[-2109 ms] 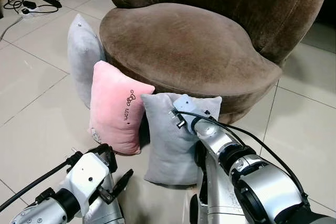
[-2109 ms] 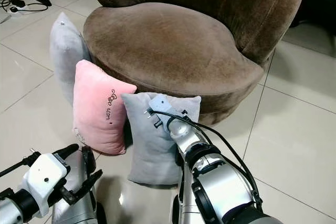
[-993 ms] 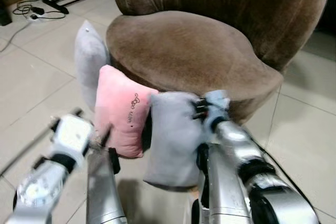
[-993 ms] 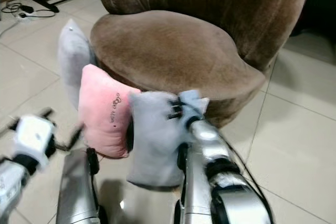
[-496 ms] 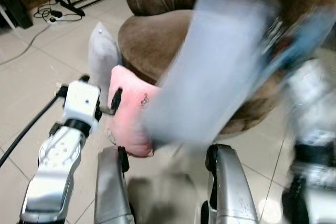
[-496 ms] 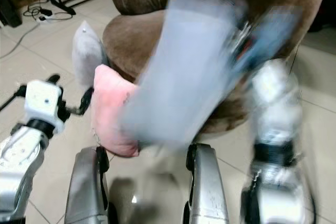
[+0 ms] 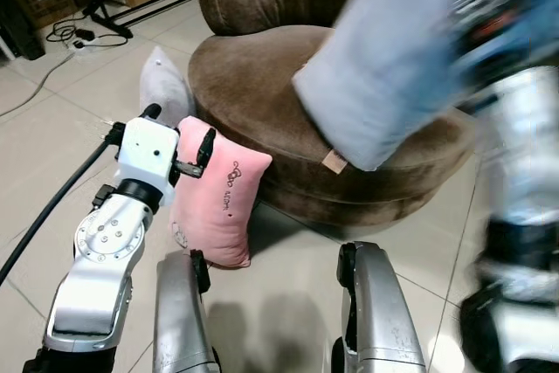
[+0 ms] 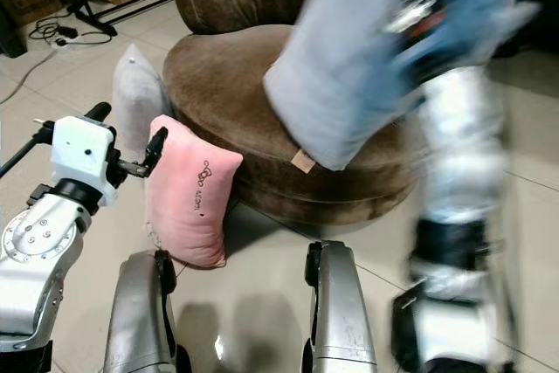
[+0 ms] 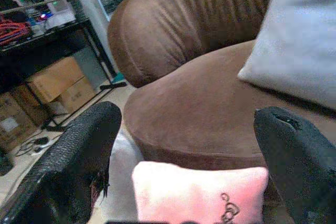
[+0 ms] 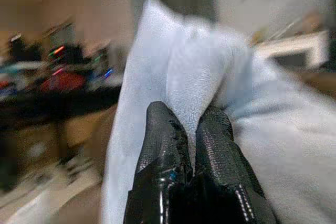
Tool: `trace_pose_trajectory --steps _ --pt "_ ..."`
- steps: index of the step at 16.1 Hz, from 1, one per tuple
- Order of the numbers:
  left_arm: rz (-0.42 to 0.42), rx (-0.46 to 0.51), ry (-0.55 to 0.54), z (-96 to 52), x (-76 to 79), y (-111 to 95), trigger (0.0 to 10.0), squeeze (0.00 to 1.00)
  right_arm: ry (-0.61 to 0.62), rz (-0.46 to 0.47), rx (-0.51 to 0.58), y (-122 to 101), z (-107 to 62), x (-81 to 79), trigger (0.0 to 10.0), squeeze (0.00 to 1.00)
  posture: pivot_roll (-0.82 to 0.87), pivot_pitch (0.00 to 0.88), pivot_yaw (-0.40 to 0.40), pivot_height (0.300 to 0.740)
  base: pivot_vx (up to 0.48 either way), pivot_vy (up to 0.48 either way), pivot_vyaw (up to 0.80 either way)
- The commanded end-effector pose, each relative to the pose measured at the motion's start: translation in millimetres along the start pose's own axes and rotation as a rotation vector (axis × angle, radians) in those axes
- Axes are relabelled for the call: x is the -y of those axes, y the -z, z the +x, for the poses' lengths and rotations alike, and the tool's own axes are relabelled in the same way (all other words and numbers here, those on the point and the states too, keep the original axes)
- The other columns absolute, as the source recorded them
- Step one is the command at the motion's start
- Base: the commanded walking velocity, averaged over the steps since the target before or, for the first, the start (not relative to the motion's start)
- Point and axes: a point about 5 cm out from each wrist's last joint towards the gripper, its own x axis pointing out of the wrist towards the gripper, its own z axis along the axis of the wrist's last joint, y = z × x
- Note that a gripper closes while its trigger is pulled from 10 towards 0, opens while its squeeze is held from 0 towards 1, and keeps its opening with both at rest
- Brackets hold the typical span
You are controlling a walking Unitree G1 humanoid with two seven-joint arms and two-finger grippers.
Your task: Move the pillow to the sofa from floor
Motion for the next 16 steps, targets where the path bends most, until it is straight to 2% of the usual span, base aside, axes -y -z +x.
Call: trace_pose_trajectory --steps 1,2,3,4,7,16 --pt "0.016 -0.008 0.001 2.9 -1.3 0.1 10.0 0.00 -0.033 0.017 -0.130 29.6 -1.0 -18.1 0.0 0.00 -0.10 0.000 0.017 0.415 0.000 0.000 0.00" --pt "0.017 -0.009 -0.007 3.2 -1.9 -0.3 10.0 0.00 -0.038 -0.035 -0.181 40.7 -2.6 -27.2 4.9 0.00 -0.09 0.000 0.008 0.415 0.000 0.000 0.00" --pt "0.020 -0.011 -0.014 2.5 -2.7 -0.3 10.0 0.00 -0.056 -0.019 -0.209 45.5 -4.1 -33.2 10.0 0.00 -0.08 0.000 0.003 0.415 0.000 0.000 0.00" --pt "0.022 -0.021 -0.031 0.2 -4.6 1.1 10.0 0.00 -0.075 -0.013 -0.217 47.9 -7.1 -40.8 10.0 0.00 -0.09 0.000 0.000 0.415 0.000 0.000 0.00" --pt "0.019 -0.048 -0.053 -5.7 -6.5 5.5 10.0 0.00 -0.083 0.021 -0.228 51.0 -18.0 -46.0 10.0 0.00 -0.09 0.000 0.003 0.425 0.000 0.000 0.00" --pt "0.000 -0.060 -0.051 -7.3 0.0 7.6 10.0 0.00 -0.035 0.027 -0.255 50.9 -33.8 -41.2 10.0 0.00 -0.09 0.000 -0.003 0.515 0.000 0.000 0.00"
